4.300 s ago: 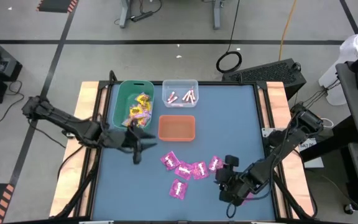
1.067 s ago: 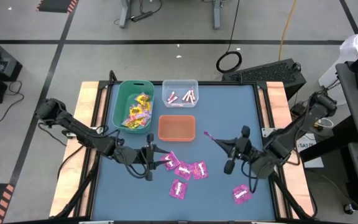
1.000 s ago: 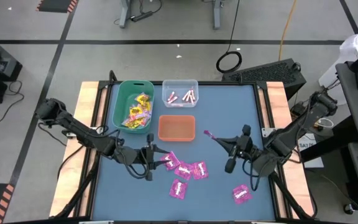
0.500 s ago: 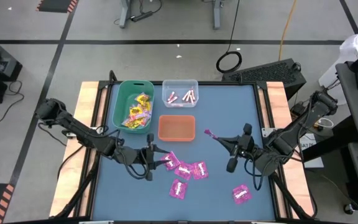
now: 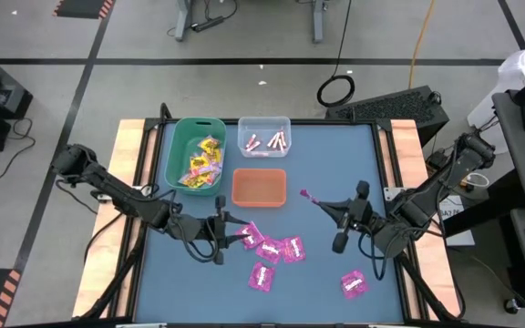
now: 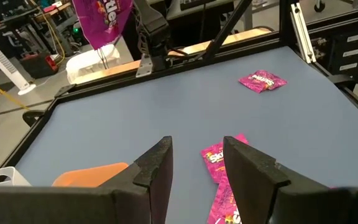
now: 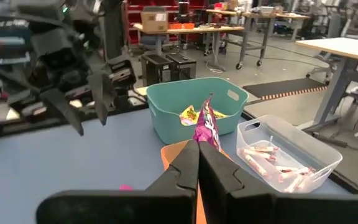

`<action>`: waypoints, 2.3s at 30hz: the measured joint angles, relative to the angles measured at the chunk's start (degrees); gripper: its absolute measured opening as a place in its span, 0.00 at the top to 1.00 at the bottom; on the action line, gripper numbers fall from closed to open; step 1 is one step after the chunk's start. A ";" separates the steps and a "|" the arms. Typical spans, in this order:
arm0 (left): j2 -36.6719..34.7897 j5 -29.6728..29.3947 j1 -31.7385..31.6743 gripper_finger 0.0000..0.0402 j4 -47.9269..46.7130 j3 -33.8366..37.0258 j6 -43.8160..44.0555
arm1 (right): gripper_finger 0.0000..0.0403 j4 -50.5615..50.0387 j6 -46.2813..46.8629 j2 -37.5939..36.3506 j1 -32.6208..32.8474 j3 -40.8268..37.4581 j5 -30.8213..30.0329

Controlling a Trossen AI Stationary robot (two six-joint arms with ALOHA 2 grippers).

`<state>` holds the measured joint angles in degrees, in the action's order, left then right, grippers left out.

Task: Sort candy
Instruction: Put the violet candy into the orange bin

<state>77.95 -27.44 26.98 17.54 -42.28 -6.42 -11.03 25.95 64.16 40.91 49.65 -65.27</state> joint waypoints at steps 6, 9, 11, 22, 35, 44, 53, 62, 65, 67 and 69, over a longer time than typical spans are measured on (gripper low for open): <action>0.02 0.00 0.00 0.63 -0.02 0.00 0.00 | 1.00 0.10 -5.43 0.02 -0.07 0.00 2.21; 0.02 0.00 0.00 0.63 0.00 0.00 0.00 | 1.00 0.04 -9.51 0.02 -0.07 0.00 2.33; 0.02 0.00 0.00 0.63 -0.01 0.00 0.00 | 1.00 0.02 -12.26 0.02 -0.08 0.00 2.35; 0.02 0.00 0.00 0.63 -0.02 0.00 0.00 | 1.00 -0.02 -24.46 2.37 -2.55 0.02 2.37; 0.02 0.00 -0.01 0.63 -0.24 0.00 -0.02 | 1.00 2.99 -28.61 8.25 -5.50 0.02 2.60; 0.04 -0.02 0.00 0.63 -0.17 0.00 -0.04 | 1.00 3.84 -20.32 8.90 -11.02 0.02 1.75; 0.04 -0.02 0.00 0.63 -0.76 0.00 0.00 | 1.00 3.08 -16.86 8.90 -20.12 0.02 -0.49; 0.04 -3.32 -0.02 0.63 -1.02 0.00 -0.06 | 1.00 7.18 -12.72 12.37 -27.11 0.02 16.36; 0.04 -3.96 -0.04 0.63 -2.00 0.00 -0.03 | 1.00 11.31 -13.07 15.69 -28.82 0.02 21.32; 0.04 -4.04 -0.04 0.63 -2.52 0.00 0.03 | 1.00 13.95 -13.09 18.23 -29.88 0.02 24.12; 0.04 -4.07 -0.04 0.63 -2.87 0.00 0.07 | 1.00 15.81 -13.11 21.04 -30.81 0.03 26.04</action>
<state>78.00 -31.51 26.94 14.67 -42.28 -6.35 4.78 12.84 85.20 10.09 49.68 -39.23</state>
